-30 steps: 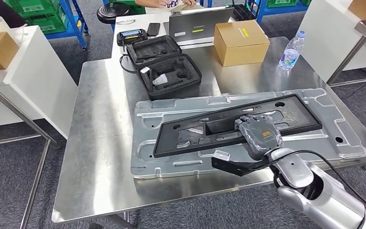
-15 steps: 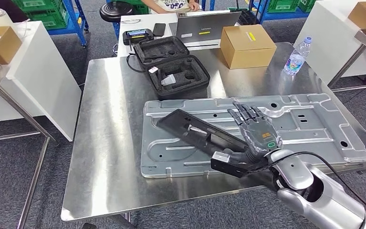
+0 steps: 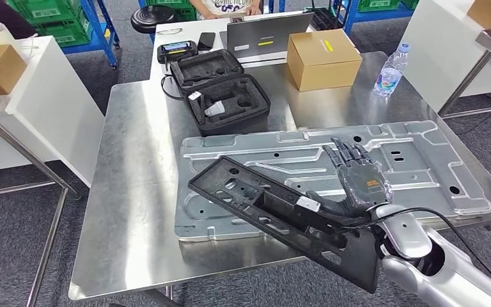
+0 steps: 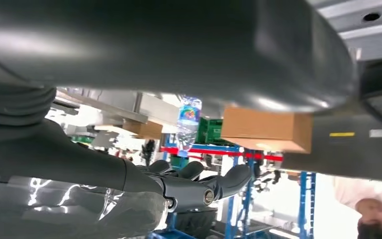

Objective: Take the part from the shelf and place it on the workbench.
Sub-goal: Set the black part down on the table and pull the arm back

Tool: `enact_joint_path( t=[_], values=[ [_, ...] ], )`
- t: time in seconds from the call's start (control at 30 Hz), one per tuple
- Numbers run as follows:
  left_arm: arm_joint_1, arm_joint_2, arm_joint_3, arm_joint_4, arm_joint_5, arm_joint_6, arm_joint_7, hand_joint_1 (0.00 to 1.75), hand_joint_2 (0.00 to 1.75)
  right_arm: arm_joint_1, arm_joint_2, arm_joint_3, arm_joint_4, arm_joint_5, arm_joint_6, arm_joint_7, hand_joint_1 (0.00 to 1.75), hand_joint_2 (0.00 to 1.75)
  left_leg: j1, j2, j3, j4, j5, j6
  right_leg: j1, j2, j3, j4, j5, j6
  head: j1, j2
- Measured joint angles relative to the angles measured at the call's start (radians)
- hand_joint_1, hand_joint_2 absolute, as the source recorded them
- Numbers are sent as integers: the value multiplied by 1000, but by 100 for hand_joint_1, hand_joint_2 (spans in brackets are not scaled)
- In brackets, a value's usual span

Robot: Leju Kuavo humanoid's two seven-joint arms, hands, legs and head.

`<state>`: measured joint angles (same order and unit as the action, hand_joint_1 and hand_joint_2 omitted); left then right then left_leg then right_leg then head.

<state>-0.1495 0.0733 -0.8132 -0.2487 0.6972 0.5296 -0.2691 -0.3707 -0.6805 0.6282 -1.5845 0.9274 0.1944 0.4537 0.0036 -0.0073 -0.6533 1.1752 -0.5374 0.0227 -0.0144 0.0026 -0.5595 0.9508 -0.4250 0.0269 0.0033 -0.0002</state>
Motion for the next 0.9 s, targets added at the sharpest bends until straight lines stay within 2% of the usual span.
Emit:
enact_joint_path(
  t=[0.03,0.07,0.1,0.13,0.17,0.23,0.27,0.37,0.4,0.43,0.5,0.53,0.57,0.6,0.63,0.7,0.73,0.77,0.87,0.9],
  values=[
    [1,0,1,0,0,0,1,0,0,7,-1,-7,-2,-5,-10,7,0,0,0,0,-30,63,-21,-2,1,0,0,0,0,0,0,0],
    [3,1,2,0,0,0,2,0,0,14,-3,-16,-6,-10,-20,13,0,0,0,0,-45,95,-25,-2,1,0,0,0,0,-1,-1,0],
    [4,1,4,0,0,1,3,0,0,20,-4,-25,-9,-14,-31,17,0,0,0,0,-40,82,-10,0,2,0,0,0,0,-1,-1,0],
    [4,1,5,0,0,3,3,0,0,24,-6,-36,-14,-17,-40,20,0,0,0,0,-13,26,23,4,2,0,2,0,0,0,-1,0],
    [3,1,7,0,2,9,4,0,0,28,-8,-48,-20,-21,-48,22,0,0,-2,0,26,-55,60,10,3,1,3,0,-1,0,-1,0],
    [1,3,12,0,7,28,11,0,0,31,-11,-71,-33,-35,-72,23,0,0,-7,1,88,-187,106,22,7,2,4,1,-2,5,-1,0],
    [0,3,14,0,11,39,19,0,0,32,-10,-81,-39,-46,-85,23,0,0,-10,1,100,-215,111,26,7,2,3,1,-2,8,-1,0],
    [3,4,20,0,28,56,44,0,0,31,-6,-102,-61,-78,-118,21,0,0,-11,1,103,-226,116,37,4,2,2,3,-4,24,0,0],
    [4,4,23,0,32,58,48,0,0,28,-5,-109,-69,-89,-125,20,0,0,-9,1,106,-231,120,43,4,1,-6,21,-16,29,0,0],
    [4,3,27,0,35,60,50,0,0,24,-2,-114,-77,-101,-133,19,0,0,-6,1,109,-235,125,48,4,1,-22,61,-41,33,1,0],
    [4,3,32,0,40,63,52,0,0,16,5,-120,-89,-131,-146,16,0,0,-4,2,110,-236,128,53,2,1,-82,197,-114,39,4,0],
    [5,3,35,0,42,63,52,0,0,13,11,-120,-96,-146,-151,14,0,0,-4,1,109,-236,128,53,1,1,-112,263,-141,42,5,0],
    [6,2,36,0,43,63,52,0,0,9,17,-120,-102,-160,-154,11,0,0,-4,1,109,-235,128,53,-1,1,-130,303,-151,44,5,0],
    [7,1,38,0,45,64,52,0,0,2,23,-120,-109,-172,-155,9,0,0,-3,1,108,-234,128,53,-2,1,-129,302,-140,46,5,0],
    [7,0,40,0,47,64,52,0,0,-9,29,-120,-117,-182,-156,6,0,0,-3,1,109,-233,128,52,-4,1,-107,258,-111,47,5,0],
    [7,-2,43,0,47,71,55,0,0,-36,42,-117,-137,-192,-155,2,0,0,-3,1,107,-226,124,46,-8,1,-30,107,-42,48,5,0],
    [6,-3,44,0,44,76,60,0,0,-49,48,-113,-147,-195,-154,0,0,0,-5,0,105,-222,123,41,-7,2,-2,48,-22,45,5,0],
    [6,-3,46,0,39,83,69,0,0,-60,55,-109,-157,-197,-153,0,0,0,-7,0,102,-219,123,35,-7,3,12,16,-13,41,5,0],
    [11,-3,47,0,23,95,112,0,0,-94,78,-90,-186,-204,-148,0,0,0,-5,-1,93,-218,124,19,-3,4,7,7,-8,22,5,0],
    [14,-2,46,0,17,98,129,0,0,-108,85,-82,-195,-205,-146,0,0,0,-2,-1,86,-205,113,12,-4,3,5,6,-4,15,5,0]
  ],
)
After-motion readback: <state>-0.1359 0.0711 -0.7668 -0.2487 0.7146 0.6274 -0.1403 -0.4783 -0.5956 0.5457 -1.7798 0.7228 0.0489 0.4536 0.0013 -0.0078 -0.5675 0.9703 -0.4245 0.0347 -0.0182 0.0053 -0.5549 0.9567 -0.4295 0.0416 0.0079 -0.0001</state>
